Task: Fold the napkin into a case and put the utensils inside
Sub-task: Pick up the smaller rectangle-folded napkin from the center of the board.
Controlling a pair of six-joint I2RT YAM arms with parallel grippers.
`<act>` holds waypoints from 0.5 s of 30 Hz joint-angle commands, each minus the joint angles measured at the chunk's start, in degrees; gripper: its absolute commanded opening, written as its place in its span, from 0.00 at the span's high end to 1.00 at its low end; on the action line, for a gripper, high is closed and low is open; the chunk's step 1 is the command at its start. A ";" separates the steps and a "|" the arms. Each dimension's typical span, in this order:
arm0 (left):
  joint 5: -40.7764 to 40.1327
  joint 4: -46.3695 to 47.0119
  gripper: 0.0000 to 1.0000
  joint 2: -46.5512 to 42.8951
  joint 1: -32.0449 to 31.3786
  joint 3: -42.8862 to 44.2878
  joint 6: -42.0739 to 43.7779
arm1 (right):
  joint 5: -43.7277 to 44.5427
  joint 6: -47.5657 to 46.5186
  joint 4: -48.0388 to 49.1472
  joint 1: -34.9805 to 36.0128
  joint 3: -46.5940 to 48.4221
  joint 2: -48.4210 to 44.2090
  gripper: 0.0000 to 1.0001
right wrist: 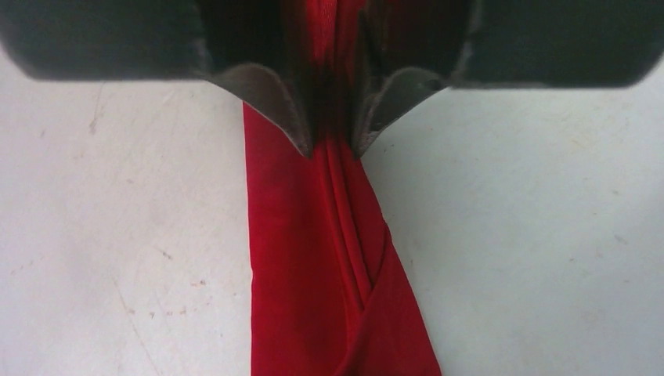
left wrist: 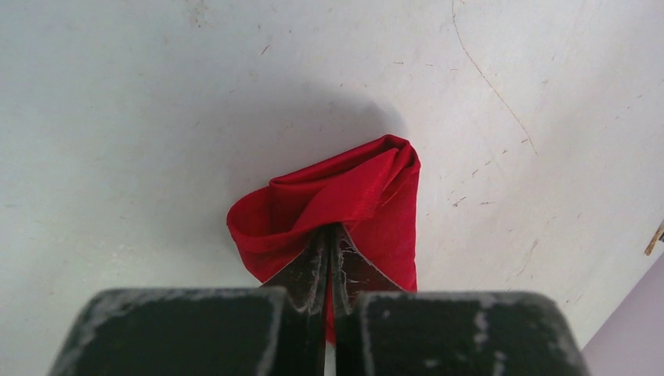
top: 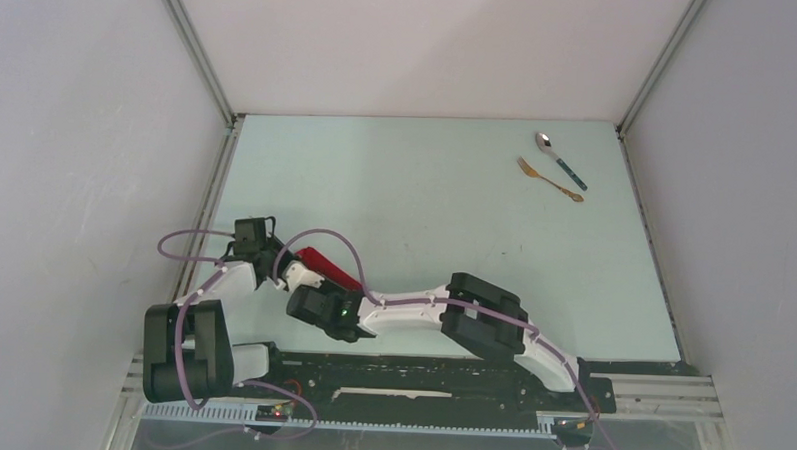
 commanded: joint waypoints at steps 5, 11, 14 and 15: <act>-1.44 -1.85 0.95 -1.86 -0.15 0.73 1.10 | -0.29 2.82 3.49 0.18 -4.66 -2.01 1.00; -1.53 -3.97 0.85 -8.18 -0.20 1.15 1.07 | -13.98 10.49 5.50 -3.85 -10.12 -8.98 1.00; -1.08 -6.71 0.77 -11.01 -0.16 2.76 1.33 | -21.34 14.31 7.33 -6.24 -13.02 -12.44 1.00; -1.06 -7.82 0.75 -11.96 -0.17 3.42 1.43 | -23.69 15.46 7.86 -7.02 -13.81 -13.43 1.00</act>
